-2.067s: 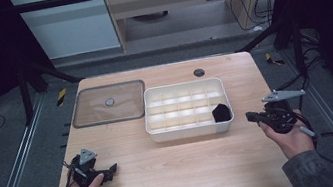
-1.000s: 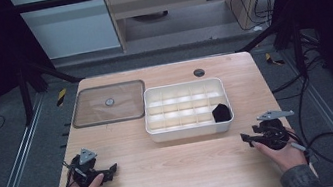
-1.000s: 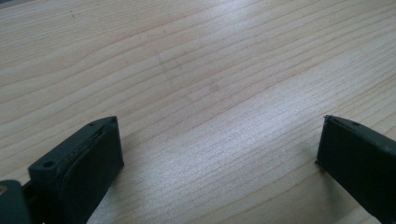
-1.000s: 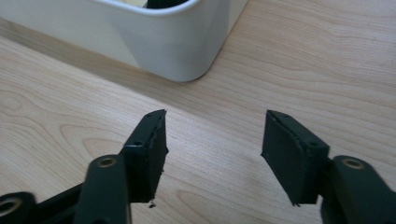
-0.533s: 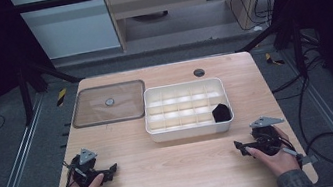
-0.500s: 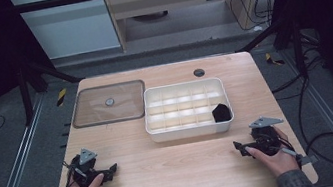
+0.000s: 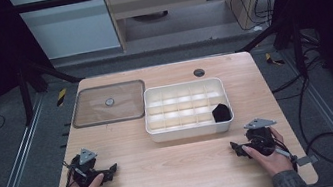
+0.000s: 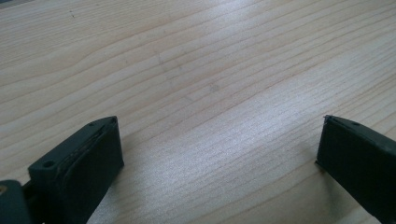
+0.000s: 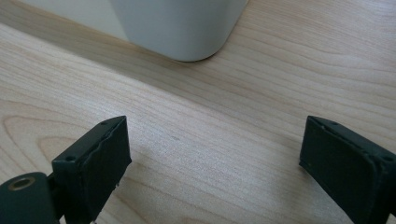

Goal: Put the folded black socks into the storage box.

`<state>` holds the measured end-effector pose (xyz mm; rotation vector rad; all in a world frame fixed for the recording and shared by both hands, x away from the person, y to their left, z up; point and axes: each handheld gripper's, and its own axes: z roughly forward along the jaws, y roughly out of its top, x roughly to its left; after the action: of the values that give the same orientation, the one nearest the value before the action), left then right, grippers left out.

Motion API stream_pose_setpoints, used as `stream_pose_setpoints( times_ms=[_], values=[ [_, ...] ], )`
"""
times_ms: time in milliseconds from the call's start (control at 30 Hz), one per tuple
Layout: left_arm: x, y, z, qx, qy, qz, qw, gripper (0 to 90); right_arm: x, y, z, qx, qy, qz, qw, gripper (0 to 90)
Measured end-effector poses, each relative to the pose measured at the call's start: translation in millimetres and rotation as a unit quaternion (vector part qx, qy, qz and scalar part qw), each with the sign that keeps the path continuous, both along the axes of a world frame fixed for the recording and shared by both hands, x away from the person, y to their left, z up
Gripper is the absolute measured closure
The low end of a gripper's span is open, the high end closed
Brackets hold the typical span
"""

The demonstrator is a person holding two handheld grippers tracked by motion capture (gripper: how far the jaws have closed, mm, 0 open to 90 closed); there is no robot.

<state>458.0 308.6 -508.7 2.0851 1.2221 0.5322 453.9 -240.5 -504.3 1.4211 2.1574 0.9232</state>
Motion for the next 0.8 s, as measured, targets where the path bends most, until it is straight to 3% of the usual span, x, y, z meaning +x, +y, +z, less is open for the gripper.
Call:
stream_pose_setpoints(
  times_ms=[567, 800],
  values=[
    [0.0, 0.0, 0.0, 0.000, 0.000, 0.000, 1.0000, 0.0, 1.8, 3.2, -6.0, -0.012, -0.012, -0.012, 0.9998, 6.8],
    [0.0, 0.0, 0.0, 0.000, 0.000, 0.000, 1.0000, 0.0, -1.0, 3.2, -7.8, -0.007, -0.020, -0.003, 0.9998, 6.2]
  ],
)
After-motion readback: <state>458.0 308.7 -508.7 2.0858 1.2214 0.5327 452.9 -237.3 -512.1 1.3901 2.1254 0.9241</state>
